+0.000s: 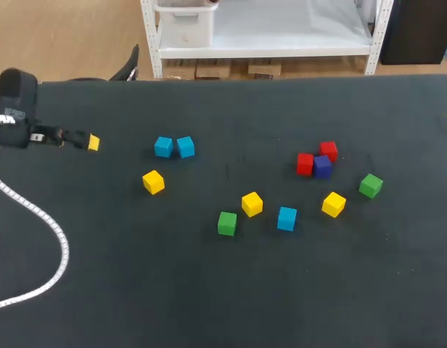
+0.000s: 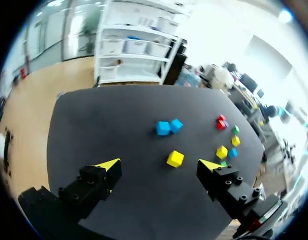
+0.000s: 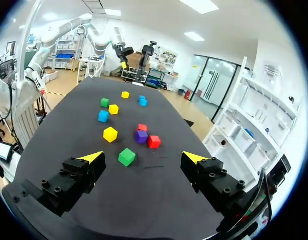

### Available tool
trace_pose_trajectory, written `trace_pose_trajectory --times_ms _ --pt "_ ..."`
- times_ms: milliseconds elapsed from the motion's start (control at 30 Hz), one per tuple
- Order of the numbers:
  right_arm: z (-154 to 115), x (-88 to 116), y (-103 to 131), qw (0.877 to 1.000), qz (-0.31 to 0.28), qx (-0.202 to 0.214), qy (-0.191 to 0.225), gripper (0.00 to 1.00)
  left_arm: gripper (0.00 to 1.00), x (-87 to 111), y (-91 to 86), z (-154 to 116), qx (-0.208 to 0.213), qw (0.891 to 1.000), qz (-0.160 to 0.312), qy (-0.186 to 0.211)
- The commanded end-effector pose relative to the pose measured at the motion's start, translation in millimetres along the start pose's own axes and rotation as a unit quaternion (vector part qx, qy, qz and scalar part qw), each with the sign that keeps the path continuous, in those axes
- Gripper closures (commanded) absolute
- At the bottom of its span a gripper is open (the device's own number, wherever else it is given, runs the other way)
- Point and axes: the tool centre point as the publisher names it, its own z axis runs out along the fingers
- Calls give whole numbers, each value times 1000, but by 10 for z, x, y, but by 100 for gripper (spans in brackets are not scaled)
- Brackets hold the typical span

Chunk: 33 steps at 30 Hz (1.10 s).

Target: Place the blue cubes, place green cubes on the blue cubes, place the yellow cubes on the green cubes, then place the red cubes on the yellow cubes, and place purple cube on the red cubes.

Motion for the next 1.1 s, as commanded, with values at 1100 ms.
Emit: trace_pose_trajectory --times_ms 1100 --pt "0 -11 24 1000 -1 5 1 0 0 -267 -582 552 259 730 619 130"
